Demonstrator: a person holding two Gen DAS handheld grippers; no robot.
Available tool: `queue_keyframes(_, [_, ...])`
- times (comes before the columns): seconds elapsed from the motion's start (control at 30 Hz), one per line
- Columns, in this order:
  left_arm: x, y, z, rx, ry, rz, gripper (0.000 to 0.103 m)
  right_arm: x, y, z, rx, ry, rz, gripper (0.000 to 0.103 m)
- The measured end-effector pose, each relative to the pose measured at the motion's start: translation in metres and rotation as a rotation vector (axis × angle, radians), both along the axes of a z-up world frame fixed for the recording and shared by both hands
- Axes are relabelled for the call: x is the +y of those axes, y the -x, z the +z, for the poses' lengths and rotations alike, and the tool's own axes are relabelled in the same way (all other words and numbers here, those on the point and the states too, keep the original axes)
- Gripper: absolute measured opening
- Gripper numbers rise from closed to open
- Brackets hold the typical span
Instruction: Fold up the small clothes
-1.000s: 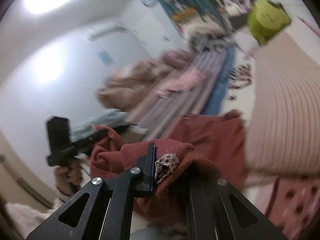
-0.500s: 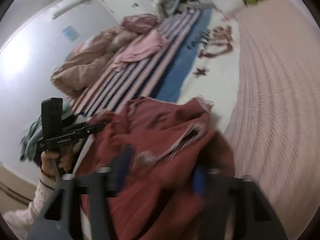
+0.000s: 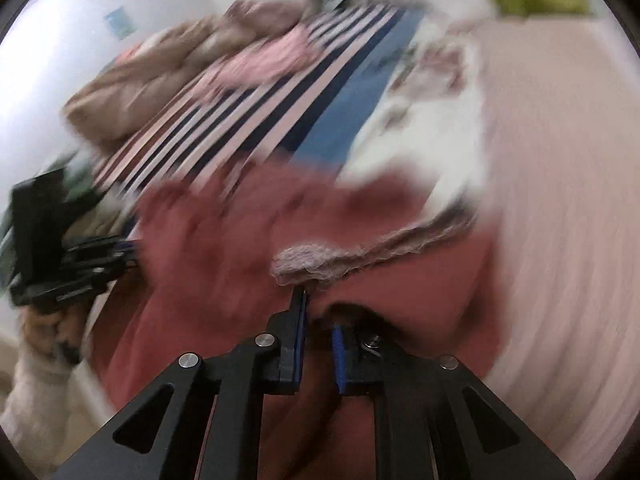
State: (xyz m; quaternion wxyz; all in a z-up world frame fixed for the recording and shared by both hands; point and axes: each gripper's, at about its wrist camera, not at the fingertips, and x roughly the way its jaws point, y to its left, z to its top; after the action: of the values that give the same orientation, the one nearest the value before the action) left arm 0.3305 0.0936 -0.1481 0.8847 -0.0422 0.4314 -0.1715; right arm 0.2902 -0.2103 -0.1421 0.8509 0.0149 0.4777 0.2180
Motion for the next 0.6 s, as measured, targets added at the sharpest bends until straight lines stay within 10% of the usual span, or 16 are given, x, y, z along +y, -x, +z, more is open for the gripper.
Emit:
queue_keyframes(0.17, [0.024, -0.027, 0.017, -0.04, -0.03, 0.156, 0.041, -0.034, -0.026, 0.029, -0.075, -0.041, -0.148, 0.009])
queue_keyframes(0.37, [0.047, 0.049, 0.019, -0.023, -0.001, 0.081, 0.071, -0.053, 0.059, 0.036, -0.05, -0.114, -0.068, 0.047])
queue_keyframes(0.5, [0.051, 0.097, -0.009, 0.059, 0.037, 0.02, 0.074, -0.06, 0.115, 0.009, 0.065, -0.249, -0.032, 0.073])
queue_keyframes(0.6, [0.043, 0.121, -0.027, 0.099, 0.105, -0.003, 0.07, -0.052, 0.134, -0.012, 0.067, -0.232, -0.042, 0.065])
